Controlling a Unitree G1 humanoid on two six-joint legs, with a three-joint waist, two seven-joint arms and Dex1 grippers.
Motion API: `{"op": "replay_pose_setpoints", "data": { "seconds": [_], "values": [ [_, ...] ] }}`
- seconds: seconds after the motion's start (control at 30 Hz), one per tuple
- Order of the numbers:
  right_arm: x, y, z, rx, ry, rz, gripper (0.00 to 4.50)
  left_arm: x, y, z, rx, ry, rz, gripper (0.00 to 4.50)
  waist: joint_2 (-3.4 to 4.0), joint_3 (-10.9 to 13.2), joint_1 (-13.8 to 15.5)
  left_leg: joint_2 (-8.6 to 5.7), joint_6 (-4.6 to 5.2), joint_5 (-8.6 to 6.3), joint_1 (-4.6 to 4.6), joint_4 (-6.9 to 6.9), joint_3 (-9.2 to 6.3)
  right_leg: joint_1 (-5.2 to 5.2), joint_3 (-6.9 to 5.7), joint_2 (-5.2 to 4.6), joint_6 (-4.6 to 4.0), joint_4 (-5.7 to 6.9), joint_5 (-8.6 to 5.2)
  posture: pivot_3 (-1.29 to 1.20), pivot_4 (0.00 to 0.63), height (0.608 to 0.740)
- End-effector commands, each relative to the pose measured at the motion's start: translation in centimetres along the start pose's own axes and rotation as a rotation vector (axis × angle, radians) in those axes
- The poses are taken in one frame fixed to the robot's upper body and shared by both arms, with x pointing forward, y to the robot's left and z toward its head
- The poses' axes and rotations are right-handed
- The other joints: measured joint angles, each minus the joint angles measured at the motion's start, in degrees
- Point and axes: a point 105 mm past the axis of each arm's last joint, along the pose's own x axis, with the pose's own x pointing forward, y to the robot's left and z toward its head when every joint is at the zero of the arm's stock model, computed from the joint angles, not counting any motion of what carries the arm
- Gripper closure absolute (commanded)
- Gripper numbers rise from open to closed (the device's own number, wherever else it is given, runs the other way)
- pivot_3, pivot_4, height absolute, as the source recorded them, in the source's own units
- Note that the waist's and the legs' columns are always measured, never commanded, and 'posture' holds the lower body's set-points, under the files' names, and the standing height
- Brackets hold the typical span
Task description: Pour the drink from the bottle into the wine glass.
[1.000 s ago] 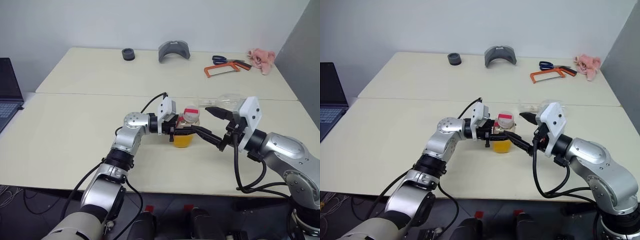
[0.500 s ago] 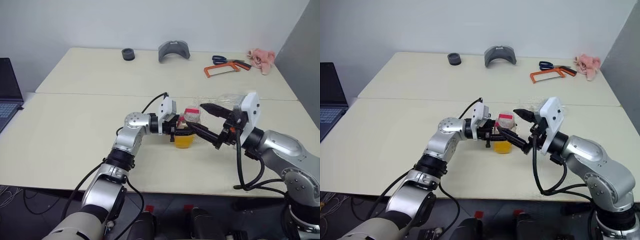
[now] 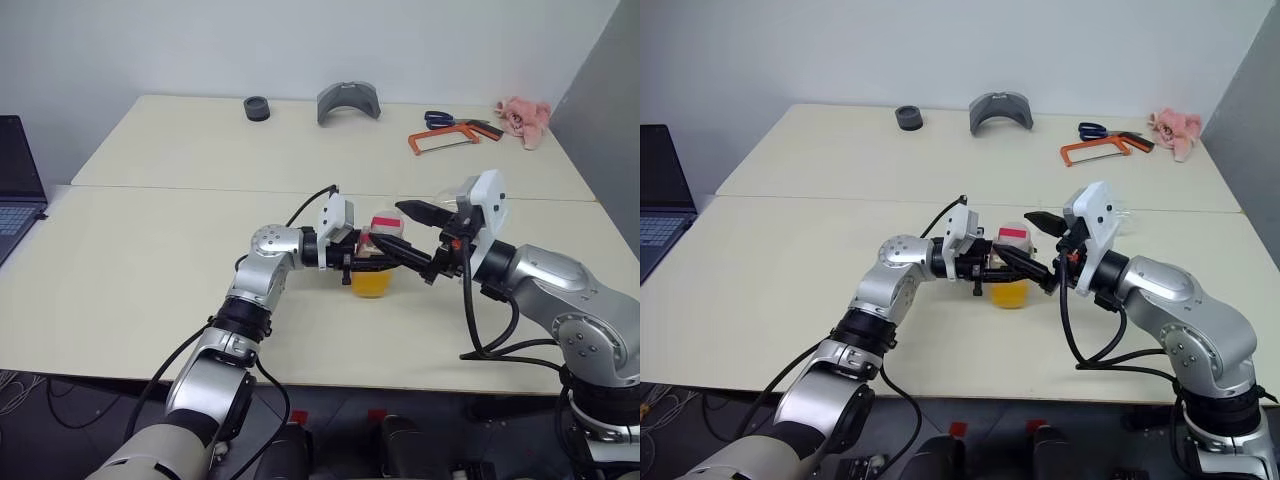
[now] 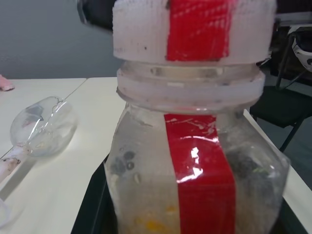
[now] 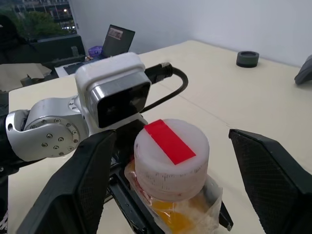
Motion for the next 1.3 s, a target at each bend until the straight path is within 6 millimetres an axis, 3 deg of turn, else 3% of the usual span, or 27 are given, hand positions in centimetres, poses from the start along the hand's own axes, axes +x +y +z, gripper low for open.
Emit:
{"op": "replay_pose_setpoints", "data": {
  "seconds": [0.03,0.17,0.2,0.27,0.4,0.43,0.77,0.97,1.1,1.2,1.3],
  "values": [
    [0.1,0.3,1.1,-0.036,-0.039,0.020,0.56,0.2,0.3,1.8,0.065,-0.036,-0.007,2.89,0.00,0.00,0.00,0.00,0.00,0.00,0.00,0.00,0.00,0.00,0.00,0.00,0.00,0.00,0.00,0.00,0.150,0.740],
    [0.3,0.2,1.1,-0.034,-0.046,0.020,0.56,0.2,0.2,1.7,0.068,-0.033,-0.008,2.89,0.00,0.00,0.00,0.00,0.00,0.00,0.00,0.00,0.00,0.00,0.00,0.00,0.00,0.00,0.00,0.00,0.150,0.740],
    [0.3,0.2,1.1,-0.036,-0.047,0.018,0.73,0.2,0.2,1.7,0.068,-0.032,-0.008,2.89,0.00,0.00,0.00,0.00,0.00,0.00,0.00,0.00,0.00,0.00,0.00,0.00,0.00,0.00,0.00,0.00,0.150,0.740],
    [0.4,0.1,1.1,-0.040,-0.051,0.014,1.18,0.1,0.2,1.6,0.069,-0.031,-0.007,2.89,0.00,0.00,0.00,0.00,0.00,0.00,0.00,0.00,0.00,0.00,0.00,0.00,0.00,-0.01,0.00,0.00,0.150,0.740],
    [0.4,0.3,1.1,-0.051,-0.051,0.024,2.56,0.1,0.3,1.6,0.071,-0.030,-0.004,2.90,0.00,0.00,0.00,0.00,0.00,0.00,0.00,0.00,0.00,0.00,0.00,0.00,0.00,0.00,0.00,0.00,0.150,0.740],
    [0.4,0.4,1.1,-0.055,-0.049,0.029,2.69,0.1,0.3,1.6,0.071,-0.030,-0.003,2.90,0.00,0.00,0.00,0.00,0.00,0.00,0.00,0.00,0.00,0.00,0.00,0.00,0.00,-0.01,0.00,0.00,0.150,0.740],
    [0.5,0.9,0.8,-0.334,-0.047,0.028,2.72,0.1,0.1,1.5,0.068,-0.032,0.005,2.91,0.00,0.00,0.00,-0.02,0.00,0.00,0.00,0.00,0.01,0.00,-0.02,0.02,0.01,-0.03,0.00,0.00,0.150,0.740],
    [-0.8,0.6,1.7,-0.191,-0.167,-0.018,2.77,-0.1,0.1,1.4,0.066,-0.030,0.013,2.92,-0.01,0.00,0.04,0.01,0.00,0.00,0.00,0.00,0.00,0.00,0.00,0.00,0.00,-0.01,0.00,0.00,0.150,0.740],
    [-3.3,-1.5,2.5,-0.060,-0.244,-0.169,2.78,-0.5,0.3,1.3,0.059,-0.029,0.039,2.92,0.00,0.00,0.12,0.01,-0.01,0.00,-0.01,0.00,-0.02,0.00,0.01,-0.02,0.00,0.00,0.00,0.00,0.150,0.740],
    [-5.5,-3.1,0.7,-0.020,-0.190,-0.293,2.78,-0.7,0.4,1.2,0.057,-0.030,0.053,2.92,-0.01,0.00,0.17,0.00,0.00,0.00,-0.01,-0.01,-0.05,0.02,-0.02,-0.02,0.00,-0.01,0.00,0.00,0.150,0.740],
    [-8.0,-4.6,-3.7,0.027,-0.058,-0.447,2.78,-0.8,0.5,1.3,0.052,-0.038,0.068,2.92,-0.01,0.00,0.16,-0.02,0.00,0.00,0.00,-0.02,0.02,0.03,0.00,-0.02,0.00,-0.01,0.00,0.00,0.150,0.740]
  ]
}}
